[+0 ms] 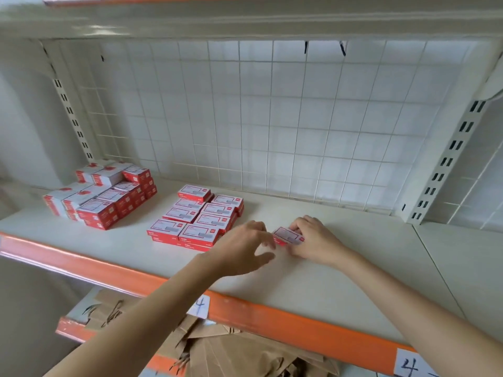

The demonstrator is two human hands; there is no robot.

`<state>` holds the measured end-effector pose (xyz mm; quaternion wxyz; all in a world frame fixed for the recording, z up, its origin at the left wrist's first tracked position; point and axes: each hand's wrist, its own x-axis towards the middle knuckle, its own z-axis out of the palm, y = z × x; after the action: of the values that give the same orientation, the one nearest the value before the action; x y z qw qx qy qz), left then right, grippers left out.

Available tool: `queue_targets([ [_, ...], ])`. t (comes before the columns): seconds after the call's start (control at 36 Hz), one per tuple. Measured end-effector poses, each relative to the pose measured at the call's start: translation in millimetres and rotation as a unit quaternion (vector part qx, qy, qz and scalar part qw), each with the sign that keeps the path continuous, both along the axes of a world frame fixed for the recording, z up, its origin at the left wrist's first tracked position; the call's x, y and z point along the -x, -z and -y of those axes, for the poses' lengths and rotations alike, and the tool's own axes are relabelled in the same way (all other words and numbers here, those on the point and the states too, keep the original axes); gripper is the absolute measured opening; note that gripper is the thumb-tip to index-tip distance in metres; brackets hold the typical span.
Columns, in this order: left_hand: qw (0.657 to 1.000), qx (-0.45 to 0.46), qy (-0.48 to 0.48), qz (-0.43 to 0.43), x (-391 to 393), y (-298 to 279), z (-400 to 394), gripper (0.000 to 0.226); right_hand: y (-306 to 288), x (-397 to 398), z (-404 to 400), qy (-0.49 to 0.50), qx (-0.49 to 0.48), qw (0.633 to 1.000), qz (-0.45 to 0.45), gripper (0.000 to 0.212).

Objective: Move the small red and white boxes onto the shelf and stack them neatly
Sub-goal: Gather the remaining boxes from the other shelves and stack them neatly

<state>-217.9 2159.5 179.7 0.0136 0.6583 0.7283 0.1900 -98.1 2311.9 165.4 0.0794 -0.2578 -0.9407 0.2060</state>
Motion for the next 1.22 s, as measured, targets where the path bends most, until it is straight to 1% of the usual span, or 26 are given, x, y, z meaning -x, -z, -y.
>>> queue_targets([
  [0.11, 0.999, -0.022, -0.024, -0.016, 20, -13, 17, 0.019, -14, 32, 9, -0.012, 0.01, 0.998, -0.058, 0.037],
  [0.19, 0.999, -0.03, -0.045, -0.005, 34, -16, 32, 0.014, -27, 61, 20, -0.025, 0.021, 0.995, -0.091, 0.039],
  [0.33, 0.998, -0.04, -0.054, 0.0, 53, -18, 53, 0.012, -39, 109, 31, -0.048, 0.0, 0.997, -0.057, 0.042],
  [0.47, 0.998, -0.044, -0.046, 0.006, 68, -20, 67, 0.016, -39, 149, 39, -0.004, -0.033, 0.997, -0.073, 0.045],
  [0.58, 0.998, -0.047, -0.033, 0.012, 77, -16, 71, 0.017, -23, 162, 43, -0.007, -0.045, 0.999, 0.003, 0.047],
  [0.67, 0.998, -0.057, -0.015, 0.009, 81, -11, 67, 0.016, -21, 159, 42, -0.002, -0.03, 0.999, 0.009, 0.054],
  [0.72, 0.998, -0.059, -0.005, 0.001, 80, -10, 60, 0.013, -24, 151, 41, 0.002, -0.028, 1.0, -0.005, 0.059],
  [0.83, 0.998, -0.056, 0.029, 0.001, 70, -11, 39, 0.009, -27, 122, 35, 0.022, -0.025, 0.999, -0.033, 0.055],
  [0.89, 0.998, -0.047, 0.051, -0.009, 62, -12, 27, 0.012, -26, 100, 30, 0.018, -0.041, 0.999, -0.017, 0.053],
  [0.97, 0.997, -0.032, 0.071, -0.013, 46, -13, 6, 0.016, -22, 61, 19, 0.006, -0.105, 0.994, 0.03, 0.051],
  [1.06, 0.996, -0.009, 0.083, -0.017, 22, -13, -15, 0.017, -21, 15, 8, 0.025, -0.14, 0.987, 0.07, 0.047],
  [1.14, 0.993, 0.013, 0.111, -0.035, -13, -13, -36, 0.018, -23, -39, -4, 0.047, -0.155, 0.982, 0.094, 0.045],
  [1.22, 0.988, 0.022, 0.144, -0.044, -60, -12, -54, 0.02, -21, -102, -19, 0.081, -0.155, 0.98, 0.093, 0.04],
])
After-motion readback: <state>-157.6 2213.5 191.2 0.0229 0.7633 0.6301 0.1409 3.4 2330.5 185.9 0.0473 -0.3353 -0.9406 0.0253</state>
